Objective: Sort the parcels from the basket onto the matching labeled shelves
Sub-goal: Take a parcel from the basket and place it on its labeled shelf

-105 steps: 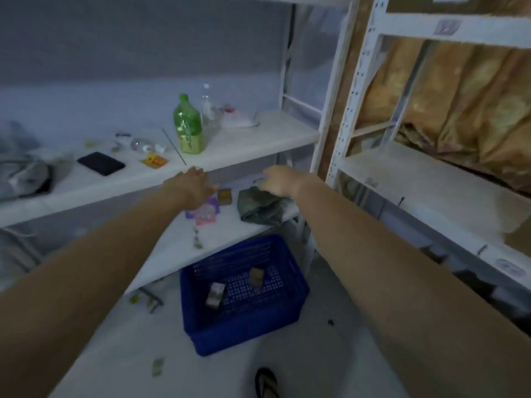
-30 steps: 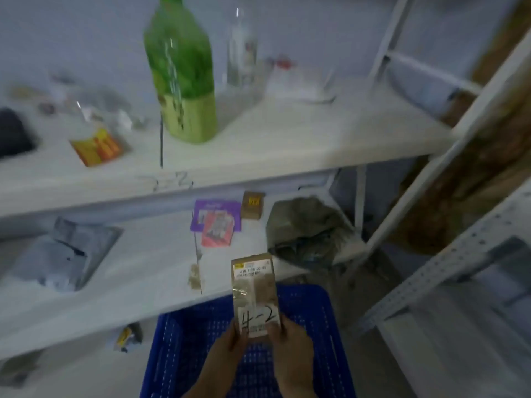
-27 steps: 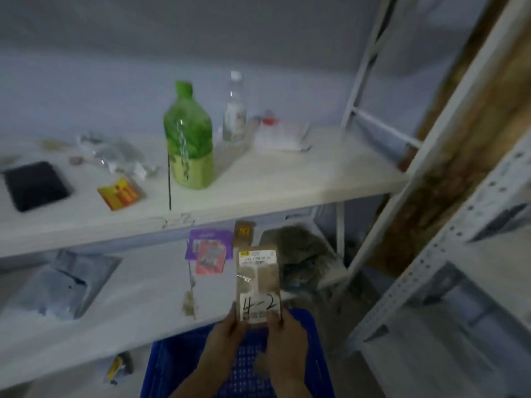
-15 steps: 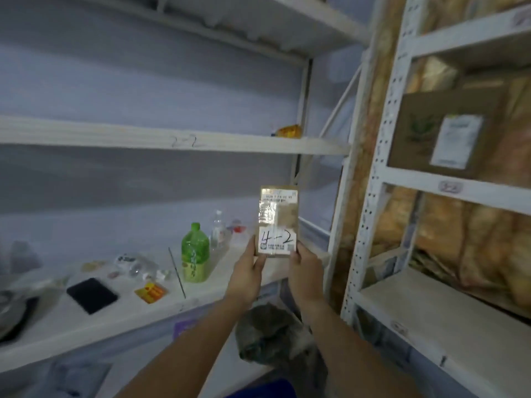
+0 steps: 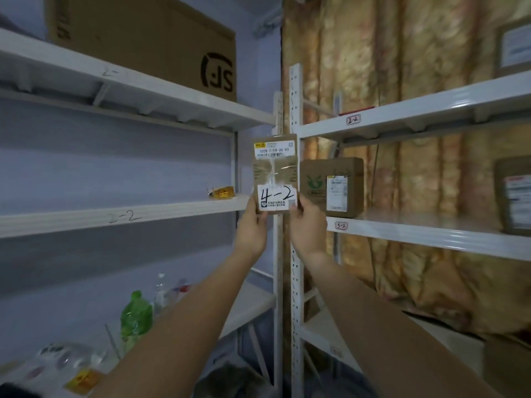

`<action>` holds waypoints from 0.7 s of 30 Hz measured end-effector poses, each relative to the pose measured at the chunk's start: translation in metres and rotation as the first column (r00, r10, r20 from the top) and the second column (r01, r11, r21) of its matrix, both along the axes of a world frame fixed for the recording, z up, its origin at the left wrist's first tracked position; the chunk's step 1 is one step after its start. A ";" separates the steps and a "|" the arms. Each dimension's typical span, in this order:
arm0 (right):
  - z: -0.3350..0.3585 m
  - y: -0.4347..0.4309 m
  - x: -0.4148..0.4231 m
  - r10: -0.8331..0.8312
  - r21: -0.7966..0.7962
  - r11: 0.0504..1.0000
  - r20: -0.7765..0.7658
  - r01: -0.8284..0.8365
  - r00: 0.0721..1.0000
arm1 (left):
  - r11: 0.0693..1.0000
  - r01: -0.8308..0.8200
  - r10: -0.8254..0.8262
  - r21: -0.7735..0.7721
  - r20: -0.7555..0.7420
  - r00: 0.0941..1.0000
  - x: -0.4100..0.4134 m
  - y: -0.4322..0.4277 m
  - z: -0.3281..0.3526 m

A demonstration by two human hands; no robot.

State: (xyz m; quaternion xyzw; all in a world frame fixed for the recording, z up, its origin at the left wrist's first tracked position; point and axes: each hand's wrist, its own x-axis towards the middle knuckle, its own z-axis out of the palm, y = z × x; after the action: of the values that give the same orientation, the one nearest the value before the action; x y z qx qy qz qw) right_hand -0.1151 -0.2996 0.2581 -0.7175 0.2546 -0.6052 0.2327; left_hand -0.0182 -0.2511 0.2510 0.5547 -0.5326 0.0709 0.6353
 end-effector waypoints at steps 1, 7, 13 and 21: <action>0.000 -0.005 -0.009 0.000 0.005 1.000 0.030 0.000 1.000 | 1.000 0.013 -0.013 -0.007 0.010 1.000 -0.008 -0.006 0.000; -0.016 -0.050 -0.059 -0.032 0.040 0.999 0.062 0.029 0.998 | 0.994 0.107 -0.107 0.008 0.003 0.994 -0.048 -0.057 -0.015; -0.084 -0.101 -0.096 -0.151 0.048 0.987 -0.055 0.153 0.987 | 0.967 0.209 -0.192 0.147 -0.125 0.973 -0.078 -0.118 -0.083; -0.221 -0.173 -0.089 -0.238 0.239 0.926 -0.231 0.292 0.943 | 0.842 0.294 -0.208 0.451 -0.231 0.950 -0.078 -0.193 -0.213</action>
State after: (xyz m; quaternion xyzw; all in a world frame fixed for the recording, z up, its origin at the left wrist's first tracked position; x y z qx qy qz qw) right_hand -0.2045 -0.4728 0.0368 -0.6946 0.4514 -0.5163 0.2174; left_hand -0.0963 -0.4440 0.0377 0.6239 -0.5444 -0.1960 0.5253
